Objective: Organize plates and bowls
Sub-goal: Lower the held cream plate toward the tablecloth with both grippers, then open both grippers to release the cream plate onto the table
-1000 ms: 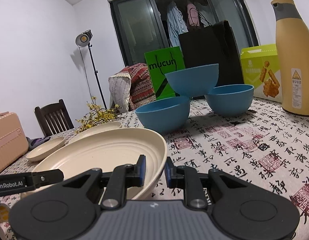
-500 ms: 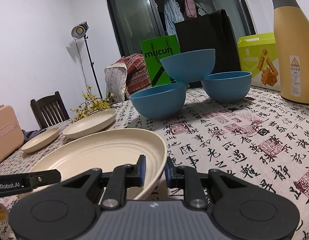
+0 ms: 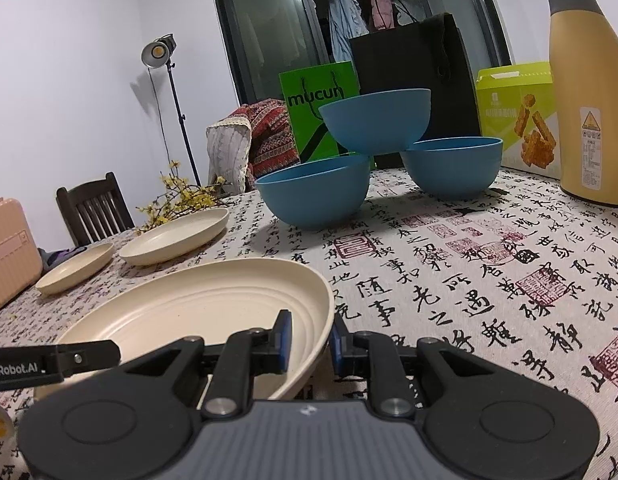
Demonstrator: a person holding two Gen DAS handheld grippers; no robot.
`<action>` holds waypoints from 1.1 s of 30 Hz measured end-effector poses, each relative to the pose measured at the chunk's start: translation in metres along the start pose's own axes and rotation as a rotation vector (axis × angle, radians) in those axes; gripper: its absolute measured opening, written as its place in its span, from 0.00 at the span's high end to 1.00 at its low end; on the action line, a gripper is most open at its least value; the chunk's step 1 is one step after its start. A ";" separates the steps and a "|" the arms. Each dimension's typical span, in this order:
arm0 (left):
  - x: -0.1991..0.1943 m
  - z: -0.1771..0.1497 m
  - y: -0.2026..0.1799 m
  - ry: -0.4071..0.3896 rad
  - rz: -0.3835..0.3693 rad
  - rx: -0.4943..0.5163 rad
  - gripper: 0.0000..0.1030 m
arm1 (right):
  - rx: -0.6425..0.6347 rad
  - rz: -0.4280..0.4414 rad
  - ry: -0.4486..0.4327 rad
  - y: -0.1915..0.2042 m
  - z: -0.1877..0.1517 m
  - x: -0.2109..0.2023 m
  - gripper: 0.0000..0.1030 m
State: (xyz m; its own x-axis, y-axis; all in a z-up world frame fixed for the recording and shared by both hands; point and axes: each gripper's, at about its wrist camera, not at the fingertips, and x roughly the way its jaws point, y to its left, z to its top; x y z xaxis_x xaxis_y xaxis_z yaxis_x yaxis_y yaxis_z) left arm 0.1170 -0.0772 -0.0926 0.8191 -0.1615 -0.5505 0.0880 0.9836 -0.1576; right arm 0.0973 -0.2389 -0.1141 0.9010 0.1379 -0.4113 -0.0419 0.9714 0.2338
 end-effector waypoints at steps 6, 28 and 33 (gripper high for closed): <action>0.003 -0.001 0.002 0.012 -0.001 -0.004 0.67 | -0.017 -0.013 0.009 0.003 0.000 0.002 0.81; -0.017 0.004 0.024 -0.100 0.024 -0.030 0.20 | -0.049 -0.021 -0.037 0.005 0.007 -0.007 0.55; -0.038 0.008 0.034 -0.214 0.031 -0.022 0.00 | -0.046 -0.021 -0.104 0.007 0.018 -0.014 0.33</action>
State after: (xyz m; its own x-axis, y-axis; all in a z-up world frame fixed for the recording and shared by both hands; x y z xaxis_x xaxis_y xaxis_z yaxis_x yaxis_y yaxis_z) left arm 0.0933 -0.0370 -0.0699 0.9230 -0.1082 -0.3692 0.0504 0.9854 -0.1627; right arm 0.0916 -0.2379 -0.0911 0.9416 0.0988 -0.3220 -0.0398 0.9820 0.1848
